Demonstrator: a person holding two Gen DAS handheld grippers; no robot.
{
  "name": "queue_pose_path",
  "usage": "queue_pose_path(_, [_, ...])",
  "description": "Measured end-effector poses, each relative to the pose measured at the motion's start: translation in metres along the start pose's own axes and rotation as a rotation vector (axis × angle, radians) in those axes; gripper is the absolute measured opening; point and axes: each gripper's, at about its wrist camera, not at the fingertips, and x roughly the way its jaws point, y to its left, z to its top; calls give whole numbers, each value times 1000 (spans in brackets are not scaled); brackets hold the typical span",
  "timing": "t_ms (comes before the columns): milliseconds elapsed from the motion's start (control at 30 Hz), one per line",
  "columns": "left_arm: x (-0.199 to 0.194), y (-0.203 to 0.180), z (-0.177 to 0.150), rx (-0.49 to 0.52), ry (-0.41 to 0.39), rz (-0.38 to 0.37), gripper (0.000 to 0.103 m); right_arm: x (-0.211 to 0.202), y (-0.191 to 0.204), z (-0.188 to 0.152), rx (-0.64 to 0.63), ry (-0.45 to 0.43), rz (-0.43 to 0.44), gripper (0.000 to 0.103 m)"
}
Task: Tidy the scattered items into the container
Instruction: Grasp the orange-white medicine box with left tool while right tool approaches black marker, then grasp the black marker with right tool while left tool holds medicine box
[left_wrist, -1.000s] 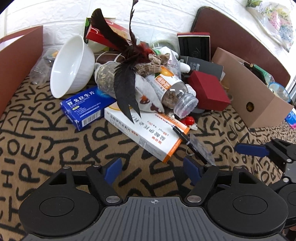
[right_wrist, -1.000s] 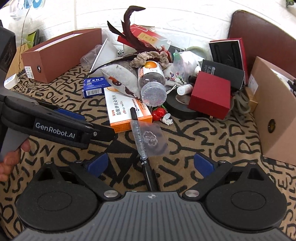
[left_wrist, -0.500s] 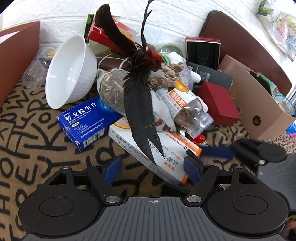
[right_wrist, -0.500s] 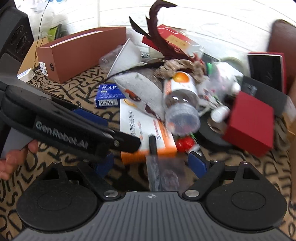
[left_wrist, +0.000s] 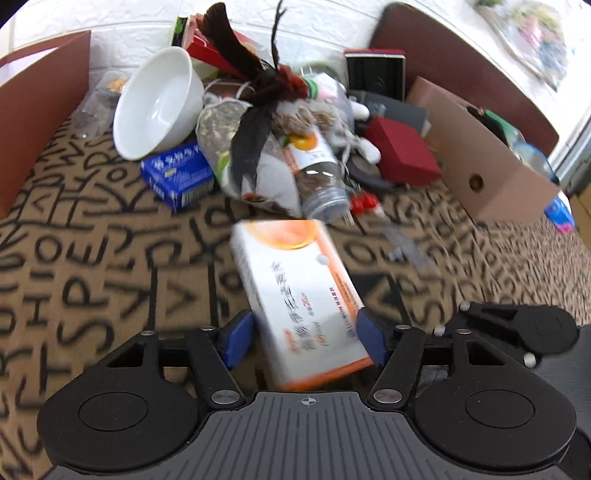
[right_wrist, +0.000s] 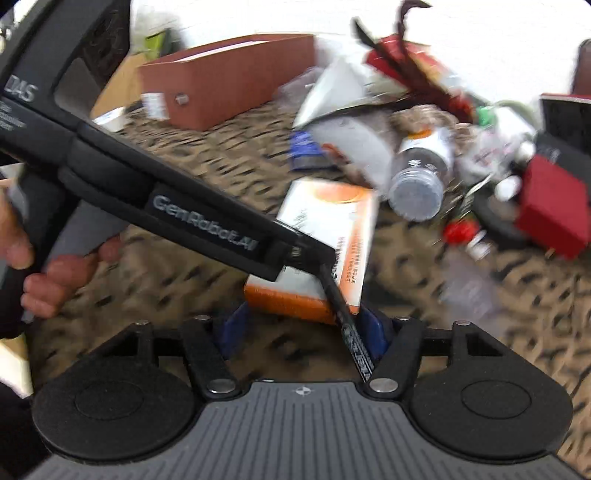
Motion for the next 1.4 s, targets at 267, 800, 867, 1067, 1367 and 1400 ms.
queue_pose_path(267, [-3, -14, -4, 1, 13, 72, 87, -26, 40, -28, -180, -1, -76, 72])
queue_pose_path(800, [4, -14, -5, 175, 20, 182, 69, -44, -3, -48, 54, -9, -190, 78])
queue_pose_path(867, [-2, -6, -9, 170, 22, 189, 70, -44, -3, -48, 53, -8, -190, 78])
queue_pose_path(1067, [-8, 6, -11, 122, 14, 181, 78, -43, -8, -46, 44, 5, -189, 73])
queue_pose_path(1367, [-13, 3, -18, 145, 12, 160, 70, -55, -34, -43, 239, 28, -266, 28])
queue_pose_path(1400, [-12, 2, -18, 147, 12, 163, 77, -56, -32, -43, 232, 35, -258, 28])
